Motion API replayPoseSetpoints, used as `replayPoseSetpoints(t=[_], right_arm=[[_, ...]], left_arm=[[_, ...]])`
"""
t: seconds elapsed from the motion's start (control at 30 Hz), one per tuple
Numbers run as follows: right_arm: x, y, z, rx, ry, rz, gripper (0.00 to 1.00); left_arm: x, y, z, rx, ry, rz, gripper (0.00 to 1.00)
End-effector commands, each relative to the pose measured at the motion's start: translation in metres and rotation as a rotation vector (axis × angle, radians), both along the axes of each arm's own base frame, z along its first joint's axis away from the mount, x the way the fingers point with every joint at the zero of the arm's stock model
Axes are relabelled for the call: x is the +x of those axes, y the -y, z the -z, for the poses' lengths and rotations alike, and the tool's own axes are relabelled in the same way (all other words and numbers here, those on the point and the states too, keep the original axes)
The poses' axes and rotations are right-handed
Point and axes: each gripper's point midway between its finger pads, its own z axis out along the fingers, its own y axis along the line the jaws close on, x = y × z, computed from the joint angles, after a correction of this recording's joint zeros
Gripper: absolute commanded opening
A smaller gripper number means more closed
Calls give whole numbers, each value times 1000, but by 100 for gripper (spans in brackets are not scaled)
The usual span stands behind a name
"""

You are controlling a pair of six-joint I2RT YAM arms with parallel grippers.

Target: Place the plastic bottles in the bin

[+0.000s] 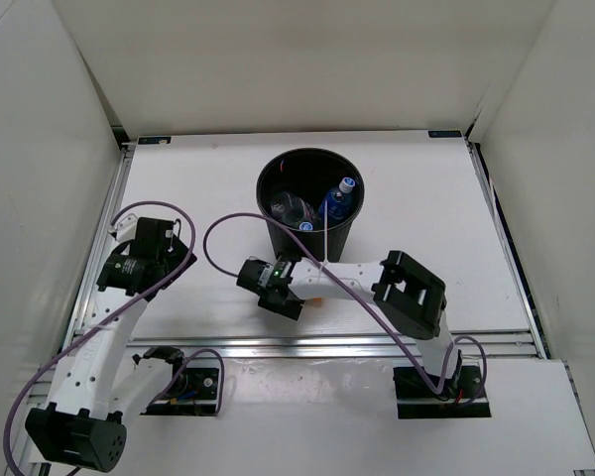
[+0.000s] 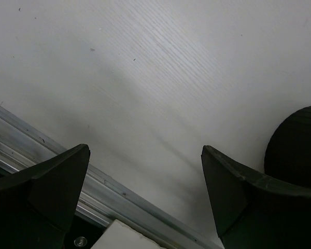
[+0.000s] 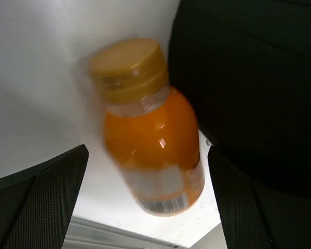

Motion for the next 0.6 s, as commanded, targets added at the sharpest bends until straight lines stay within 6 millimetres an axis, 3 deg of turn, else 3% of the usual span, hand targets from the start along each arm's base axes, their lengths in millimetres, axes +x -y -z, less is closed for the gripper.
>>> replayPoseSetpoints(t=[0.0, 0.2, 0.23, 0.27, 0.4, 0.47, 0.57], right_arm=[[18, 2, -4, 30, 28, 90, 100], [12, 7, 14, 28, -47, 164, 96], [10, 2, 12, 50, -60, 183, 91], [7, 1, 13, 51, -78, 197, 80], [-8, 4, 7, 8, -152, 288, 51], [-20, -14, -4, 34, -175, 305, 35], [-40, -30, -32, 32, -159, 259, 33]], left_arm=[[-4, -1, -25, 4, 47, 17, 100], [-18, -12, -32, 50, 57, 7, 100], [-18, -14, -32, 61, 58, -1, 100], [-20, -17, -31, 75, 48, -8, 100], [-29, -20, -31, 83, 27, -20, 100], [-32, -22, -33, 88, 33, -34, 100], [-35, -33, -36, 132, 45, -76, 100]])
